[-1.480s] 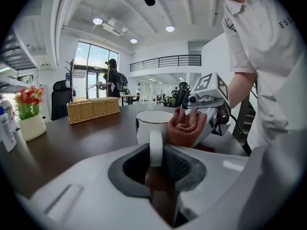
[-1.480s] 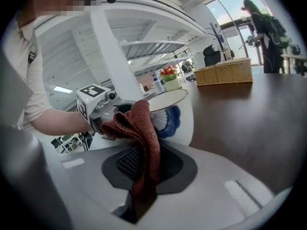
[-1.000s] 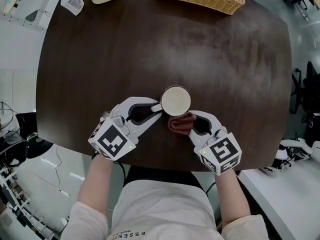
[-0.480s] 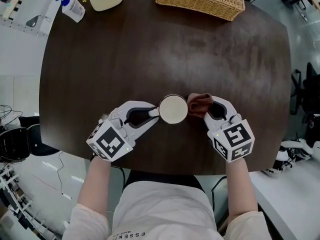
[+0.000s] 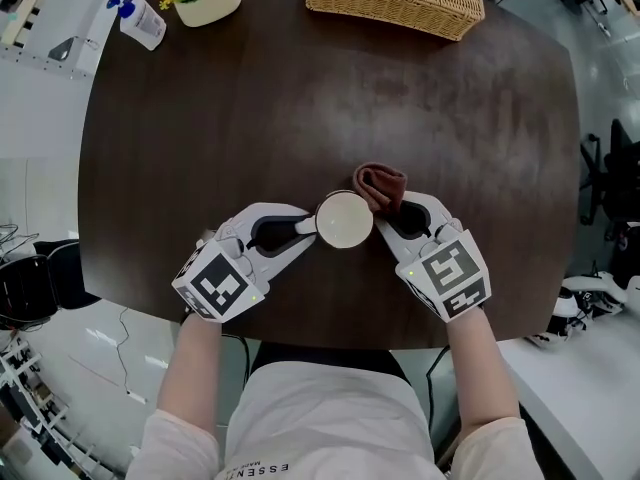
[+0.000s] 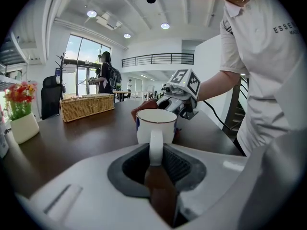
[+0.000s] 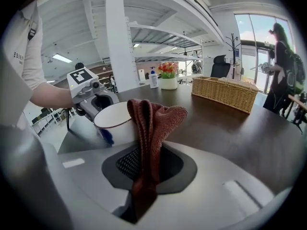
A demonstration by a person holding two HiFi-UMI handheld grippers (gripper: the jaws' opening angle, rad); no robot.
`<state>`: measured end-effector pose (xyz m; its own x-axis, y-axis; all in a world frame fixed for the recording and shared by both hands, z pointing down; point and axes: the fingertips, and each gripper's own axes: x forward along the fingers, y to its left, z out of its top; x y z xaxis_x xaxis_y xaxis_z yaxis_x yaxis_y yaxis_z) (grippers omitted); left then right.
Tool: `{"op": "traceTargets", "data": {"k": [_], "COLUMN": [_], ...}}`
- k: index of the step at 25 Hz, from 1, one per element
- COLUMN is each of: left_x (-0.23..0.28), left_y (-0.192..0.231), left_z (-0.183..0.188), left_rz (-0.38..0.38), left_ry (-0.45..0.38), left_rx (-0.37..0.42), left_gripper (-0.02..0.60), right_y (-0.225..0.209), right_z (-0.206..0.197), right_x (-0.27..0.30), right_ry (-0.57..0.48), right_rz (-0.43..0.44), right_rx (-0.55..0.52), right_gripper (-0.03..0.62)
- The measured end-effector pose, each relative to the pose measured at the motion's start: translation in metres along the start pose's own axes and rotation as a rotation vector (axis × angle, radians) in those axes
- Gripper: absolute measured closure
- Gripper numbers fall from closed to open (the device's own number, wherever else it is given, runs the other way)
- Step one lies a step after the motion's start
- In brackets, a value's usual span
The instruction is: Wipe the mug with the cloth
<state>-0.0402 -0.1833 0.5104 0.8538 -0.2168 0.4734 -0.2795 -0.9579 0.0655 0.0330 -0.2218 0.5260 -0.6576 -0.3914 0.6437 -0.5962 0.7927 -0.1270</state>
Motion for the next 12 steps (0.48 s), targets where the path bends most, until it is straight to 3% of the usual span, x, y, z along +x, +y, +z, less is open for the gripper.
{"op": "traceTargets", "data": {"k": [12], "left_x": [-0.003], "left_y": [0.007], "left_z": [-0.002], "left_rz": [0.011], "left_ry": [0.012], "left_rx": [-0.003], "left_gripper": [0.498], "right_y": [0.044], "right_z": [-0.024], "right_x": [-0.007], "right_ry": [0.025], "right_rz": [0.052], "right_rx": [0.059], "right_gripper": [0.514]}}
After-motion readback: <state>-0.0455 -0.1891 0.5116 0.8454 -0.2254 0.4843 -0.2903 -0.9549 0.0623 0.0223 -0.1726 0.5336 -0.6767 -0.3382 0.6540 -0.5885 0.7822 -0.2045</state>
